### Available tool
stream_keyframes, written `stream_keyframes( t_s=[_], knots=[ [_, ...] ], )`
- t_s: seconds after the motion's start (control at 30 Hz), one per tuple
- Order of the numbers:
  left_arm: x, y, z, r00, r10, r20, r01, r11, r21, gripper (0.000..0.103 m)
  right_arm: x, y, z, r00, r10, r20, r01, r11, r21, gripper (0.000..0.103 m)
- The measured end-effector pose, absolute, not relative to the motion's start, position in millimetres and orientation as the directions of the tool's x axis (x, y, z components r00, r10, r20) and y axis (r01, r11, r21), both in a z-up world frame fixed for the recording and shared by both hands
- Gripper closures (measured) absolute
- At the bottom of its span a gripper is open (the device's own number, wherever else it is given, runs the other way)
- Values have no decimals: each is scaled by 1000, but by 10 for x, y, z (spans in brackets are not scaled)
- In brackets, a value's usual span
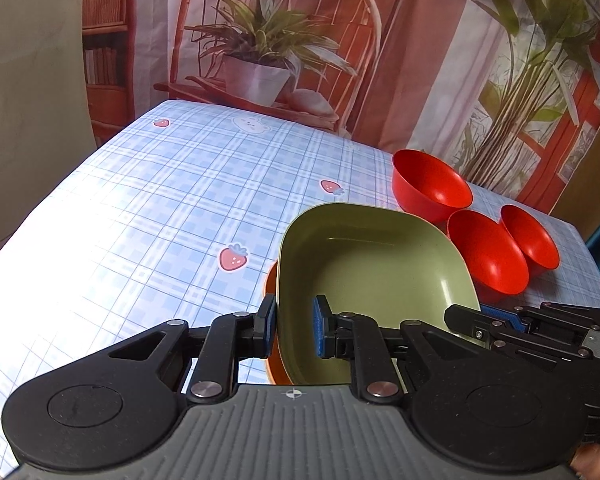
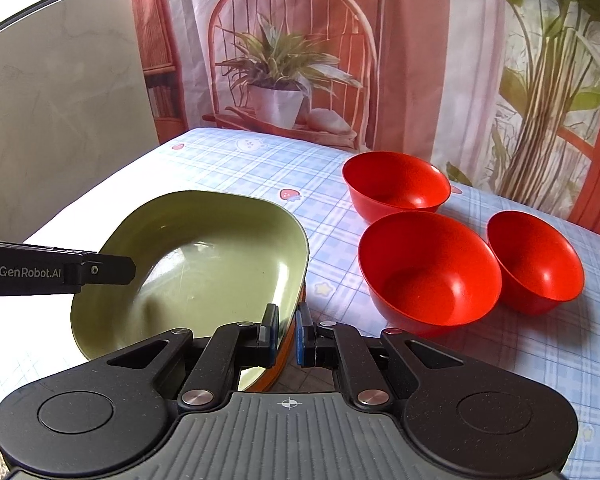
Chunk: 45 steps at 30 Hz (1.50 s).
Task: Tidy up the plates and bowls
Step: 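Lower the green dish onto the orange plate with the left gripper, then open the left gripper to release the green dish rim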
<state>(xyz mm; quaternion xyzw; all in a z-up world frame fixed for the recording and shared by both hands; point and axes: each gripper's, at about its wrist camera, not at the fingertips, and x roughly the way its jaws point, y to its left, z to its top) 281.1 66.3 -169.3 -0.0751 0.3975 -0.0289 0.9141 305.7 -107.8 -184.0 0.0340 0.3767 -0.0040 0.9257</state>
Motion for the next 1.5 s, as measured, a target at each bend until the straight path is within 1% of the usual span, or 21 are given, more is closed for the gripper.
stream_keyframes(
  t_s=[0.23,0.43,0.6,0.9,1.0,1.07,1.1,1.13,1.17,1.2,1.23,1.27,1.3,1.33,1.37,1.4,1.43,1.47,1.5],
  knots=[
    [2820,618,-1746,678,-87,-730,9,994,-111,84,3075,-1019,-1881,714,-4,-700,21,1000,15,95],
    [2825,637,-1775,666,-82,-742,8,995,-102,84,3093,-965,-1931,710,-20,-704,5,1000,-23,94],
    [2826,631,-1785,662,-79,-745,12,995,-94,84,3091,-918,-1951,711,-32,-703,-10,998,-55,90],
    [2825,620,-1782,664,-67,-745,9,997,-81,74,3065,-892,-1968,716,-43,-696,-21,996,-83,87],
    [2825,617,-1781,667,-59,-742,9,997,-72,67,3058,-880,-1971,718,-47,-695,-22,996,-90,87],
    [2820,617,-1774,669,-49,-741,1,998,-65,59,3045,-879,-1969,719,-50,-693,-20,995,-93,86],
    [2815,621,-1765,671,-45,-740,-3,998,-63,56,3039,-881,-1963,721,-51,-691,-18,996,-93,84],
    [2810,629,-1750,675,-42,-737,-9,998,-65,49,3030,-888,-1950,724,-51,-688,-17,996,-91,82],
    [2803,637,-1731,680,-41,-732,-14,998,-68,42,3019,-901,-1928,728,-49,-684,-14,996,-86,76],
    [2793,646,-1699,688,-39,-724,-20,997,-73,39,3003,-918,-1901,735,-43,-677,-12,997,-76,68],
    [2787,650,-1665,695,-36,-718,-26,997,-76,32,2986,-941,-1866,743,-34,-668,-9,998,-60,64],
    [2783,645,-1628,703,-32,-710,-31,997,-75,23,2970,-970,-1832,748,-25,-664,-6,999,-45,53],
    [2783,634,-1588,713,-24,-701,-34,997,-69,19,2952,-1012,-1792,751,-12,-660,-5,1000,-24,41],
    [2785,613,-1544,724,-15,-690,-35,998,-59,9,2933,-1058,-1753,756,-2,-655,-6,1000,-10,38],
    [2786,590,-1499,735,-11,-677,-33,998,-52,5,2915,-1107,-1711,760,-1,-650,-3,1000,-4,31],
    [2788,574,-1464,745,-13,-667,-29,998,-52,4,2898,-1170,-1662,761,-1,-648,1,1000,0,22],
    [2805,546,-1415,750,-28,-660,-16,998,-61,4,2886,-1233,-1619,761,3,-649,5,1000,10,15],
    [2829,528,-1381,748,-48,-662,-2,997,-76,2,2871,-1307,-1571,763,8,-647,11,1000,25,7],
    [2859,511,-1351,743,-72,-666,12,995,-95,1,2851,-1381,-1523,768,10,-640,18,999,37,4]
  ],
)
